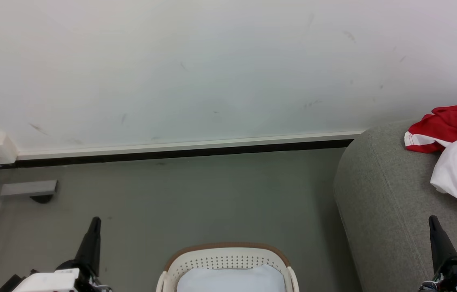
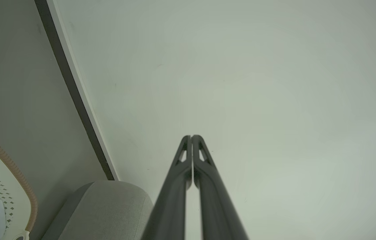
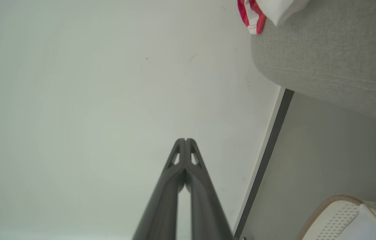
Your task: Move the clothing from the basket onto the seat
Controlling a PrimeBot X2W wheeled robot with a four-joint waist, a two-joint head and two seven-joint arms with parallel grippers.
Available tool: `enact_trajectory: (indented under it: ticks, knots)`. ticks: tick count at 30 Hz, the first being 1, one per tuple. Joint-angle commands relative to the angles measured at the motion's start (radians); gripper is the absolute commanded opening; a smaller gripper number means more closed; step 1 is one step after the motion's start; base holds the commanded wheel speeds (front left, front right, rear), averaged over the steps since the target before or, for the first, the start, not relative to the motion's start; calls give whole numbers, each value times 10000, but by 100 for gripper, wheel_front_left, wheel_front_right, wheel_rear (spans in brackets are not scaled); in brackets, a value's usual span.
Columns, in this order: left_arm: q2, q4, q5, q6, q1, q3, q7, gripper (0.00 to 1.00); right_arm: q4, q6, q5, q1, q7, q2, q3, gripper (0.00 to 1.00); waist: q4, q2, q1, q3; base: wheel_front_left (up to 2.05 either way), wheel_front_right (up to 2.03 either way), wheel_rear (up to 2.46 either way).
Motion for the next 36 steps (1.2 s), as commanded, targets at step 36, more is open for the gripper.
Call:
enact_trajectory:
  ticks: [36]
  knots:
    - [20, -30, -138, 7, -89, 15, 37, 0, -47, -25, 5, -120, 35, -76, -38, 0, 0, 0, 0, 0, 0, 0, 0]
